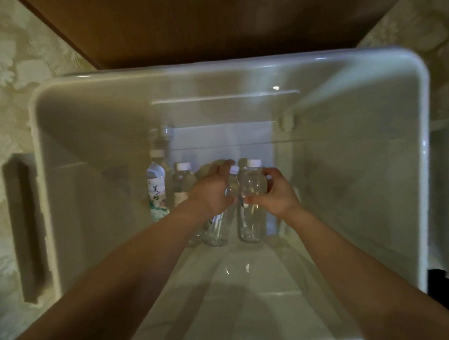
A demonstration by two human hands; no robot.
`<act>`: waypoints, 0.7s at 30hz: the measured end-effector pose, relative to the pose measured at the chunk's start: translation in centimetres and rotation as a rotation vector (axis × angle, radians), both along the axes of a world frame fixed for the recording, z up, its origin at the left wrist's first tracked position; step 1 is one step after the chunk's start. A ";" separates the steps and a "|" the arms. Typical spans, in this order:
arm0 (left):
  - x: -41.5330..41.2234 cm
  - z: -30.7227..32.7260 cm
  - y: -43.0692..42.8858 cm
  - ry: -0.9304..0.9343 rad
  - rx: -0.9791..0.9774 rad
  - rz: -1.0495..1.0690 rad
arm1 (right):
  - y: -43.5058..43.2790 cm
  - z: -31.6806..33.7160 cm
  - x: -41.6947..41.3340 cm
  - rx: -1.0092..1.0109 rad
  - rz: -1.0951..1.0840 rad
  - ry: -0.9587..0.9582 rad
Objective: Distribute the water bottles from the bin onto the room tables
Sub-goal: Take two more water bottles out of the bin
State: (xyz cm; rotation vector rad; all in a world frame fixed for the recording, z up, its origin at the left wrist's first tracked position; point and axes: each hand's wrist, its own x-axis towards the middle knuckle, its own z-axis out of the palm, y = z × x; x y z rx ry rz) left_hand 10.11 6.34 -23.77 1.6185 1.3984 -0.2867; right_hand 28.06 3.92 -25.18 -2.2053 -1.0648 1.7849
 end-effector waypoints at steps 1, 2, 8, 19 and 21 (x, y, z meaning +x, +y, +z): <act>0.2 -0.1 0.0 -0.023 -0.032 0.043 | -0.1 0.0 0.3 -0.004 -0.002 0.009; 0.4 -0.4 0.0 -0.034 -0.049 0.071 | -0.3 0.1 0.6 -0.008 -0.005 0.014; 0.9 -1.1 0.0 -0.069 -0.105 0.278 | -0.7 1.1 1.0 0.006 -0.106 0.023; -1.6 3.4 -2.6 -0.232 -0.031 0.341 | -0.1 7.0 0.7 0.035 -0.264 0.135; -2.0 5.0 -3.0 -0.272 -0.004 0.376 | -0.1 8.6 0.7 0.044 -0.282 0.166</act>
